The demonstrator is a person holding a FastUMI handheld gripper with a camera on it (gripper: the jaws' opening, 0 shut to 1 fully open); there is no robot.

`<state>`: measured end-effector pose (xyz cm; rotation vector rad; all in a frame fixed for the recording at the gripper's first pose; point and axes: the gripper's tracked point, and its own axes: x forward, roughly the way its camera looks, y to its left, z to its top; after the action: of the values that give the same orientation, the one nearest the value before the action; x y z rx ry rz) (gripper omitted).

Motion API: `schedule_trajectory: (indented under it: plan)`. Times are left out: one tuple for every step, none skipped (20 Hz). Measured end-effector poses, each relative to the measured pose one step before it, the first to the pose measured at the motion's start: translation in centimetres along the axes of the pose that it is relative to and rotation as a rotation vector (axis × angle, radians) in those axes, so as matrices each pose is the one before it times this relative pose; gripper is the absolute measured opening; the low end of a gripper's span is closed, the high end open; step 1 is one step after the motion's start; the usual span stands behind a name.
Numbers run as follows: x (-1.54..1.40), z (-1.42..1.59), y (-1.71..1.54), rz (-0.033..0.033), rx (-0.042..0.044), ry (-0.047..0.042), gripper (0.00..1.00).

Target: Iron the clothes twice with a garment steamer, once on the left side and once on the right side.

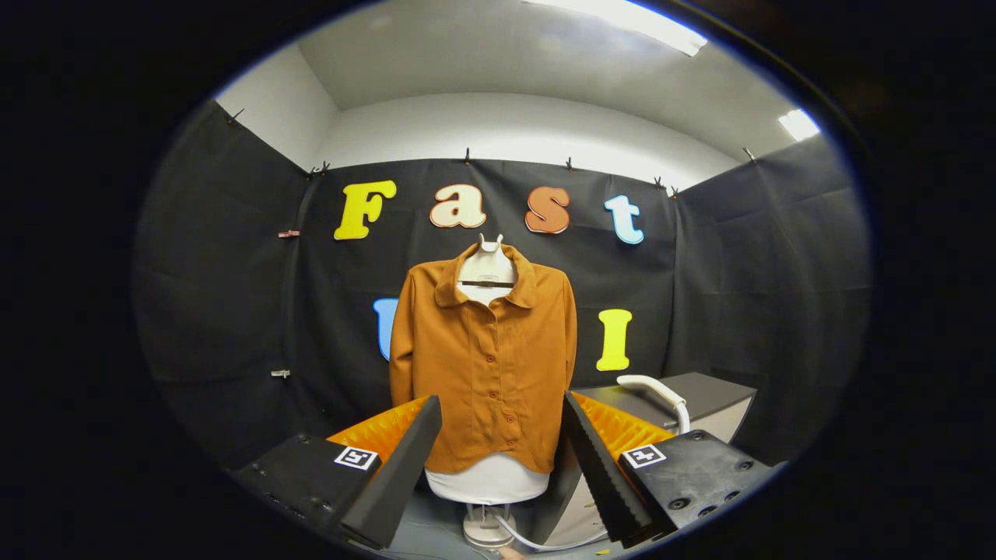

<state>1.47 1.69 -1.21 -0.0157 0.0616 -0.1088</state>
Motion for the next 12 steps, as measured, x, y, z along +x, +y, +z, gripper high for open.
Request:
schedule_trajectory:
  plan:
    - [0.246, -0.272, -0.19, -0.01297, -0.00013, 0.0068, 0.98]
    - [0.337, -0.274, -0.321, -0.0133, -0.00137, 0.00799, 0.98]
    - [0.323, -0.14, -0.305, -0.01067, 0.00159, 0.00571, 0.98]
    - [0.563, -0.061, -0.387, -0.00965, 0.00381, 0.00207, 0.98]
    - [0.671, -0.113, -0.537, -0.00908, 0.00275, 0.00186, 0.98]
    - [0.875, -0.121, -0.553, -0.00894, 0.00119, 0.003, 0.98]
    - [1.007, -0.144, -0.649, -0.0062, -0.00016, 0.003, 0.98]
    - [0.989, -0.132, -0.617, -0.00642, 0.00011, 0.00193, 0.98]
    - [1.049, -0.133, -0.791, -0.00439, 0.00152, 0.00151, 0.98]
    - [1.366, -0.16, -0.957, -0.0061, 0.00115, 0.00051, 0.98]
    - [1.41, -0.063, -1.05, -0.0048, -0.00034, -0.001, 0.98]
    - [1.346, 0.084, -0.877, -0.00276, -0.00097, -0.00416, 0.98]
